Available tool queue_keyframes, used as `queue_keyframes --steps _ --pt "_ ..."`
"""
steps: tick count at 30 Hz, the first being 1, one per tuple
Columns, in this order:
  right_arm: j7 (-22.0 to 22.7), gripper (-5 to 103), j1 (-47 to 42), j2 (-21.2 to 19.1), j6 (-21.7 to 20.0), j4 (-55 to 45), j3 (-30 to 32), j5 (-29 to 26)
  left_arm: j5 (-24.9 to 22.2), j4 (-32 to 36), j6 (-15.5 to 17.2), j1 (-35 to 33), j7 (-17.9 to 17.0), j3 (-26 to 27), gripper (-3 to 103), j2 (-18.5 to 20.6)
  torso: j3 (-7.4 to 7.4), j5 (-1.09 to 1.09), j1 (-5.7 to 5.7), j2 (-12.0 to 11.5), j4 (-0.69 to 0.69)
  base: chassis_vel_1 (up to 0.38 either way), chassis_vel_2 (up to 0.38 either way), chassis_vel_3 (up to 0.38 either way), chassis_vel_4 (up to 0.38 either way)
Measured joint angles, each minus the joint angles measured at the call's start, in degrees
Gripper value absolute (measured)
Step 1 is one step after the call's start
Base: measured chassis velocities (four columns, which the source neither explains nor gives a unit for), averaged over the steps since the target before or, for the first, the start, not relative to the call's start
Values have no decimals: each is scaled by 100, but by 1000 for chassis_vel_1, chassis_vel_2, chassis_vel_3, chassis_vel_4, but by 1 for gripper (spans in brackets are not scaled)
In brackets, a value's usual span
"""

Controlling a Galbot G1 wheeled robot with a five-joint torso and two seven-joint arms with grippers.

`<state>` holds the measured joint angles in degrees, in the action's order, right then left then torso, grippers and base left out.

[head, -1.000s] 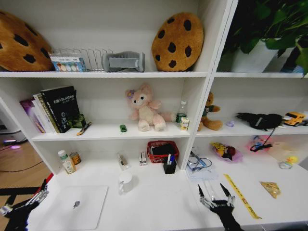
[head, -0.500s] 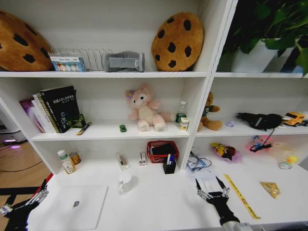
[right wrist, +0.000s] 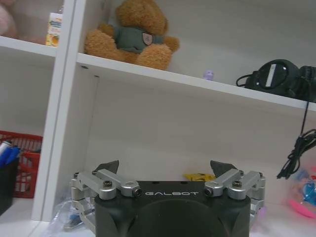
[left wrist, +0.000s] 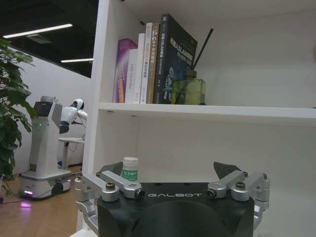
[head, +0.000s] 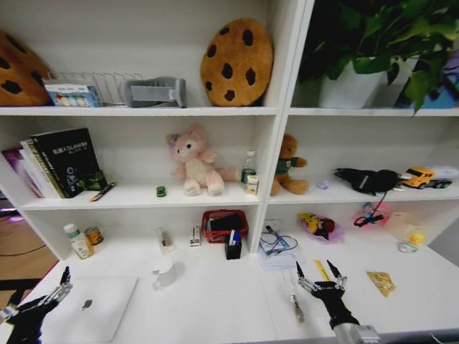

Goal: Organize the objects on the table.

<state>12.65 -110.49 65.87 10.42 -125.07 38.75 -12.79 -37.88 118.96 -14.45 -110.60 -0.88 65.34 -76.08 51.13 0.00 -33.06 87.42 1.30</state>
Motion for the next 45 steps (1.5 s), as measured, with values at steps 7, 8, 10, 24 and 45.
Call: queue_keyframes --steps 7,8,10,24,45 --pt "216 100 165 -60 -278 103 115 -428 0 0 0 0 0 0 100 0 0 -2 0 0 0 -55 -57 67 66" --pt "310 100 265 -99 -424 183 188 -506 0 0 0 0 0 1 100 0 0 -2 0 0 0 23 72 1 -29" --pt "431 100 410 -141 -585 315 274 -632 0 0 0 0 0 1 100 0 0 -1 0 0 0 19 63 -30 -28" --pt "908 100 1672 -460 -991 2361 1023 -1447 0 0 1 0 -2 2 100 0 1 1 0 -1 0 4 8 -4 -4" --pt "720 69 2325 -695 -865 3824 796 -1680 0 0 0 0 -1 2 100 0 0 -1 0 0 0 0 0 0 0"
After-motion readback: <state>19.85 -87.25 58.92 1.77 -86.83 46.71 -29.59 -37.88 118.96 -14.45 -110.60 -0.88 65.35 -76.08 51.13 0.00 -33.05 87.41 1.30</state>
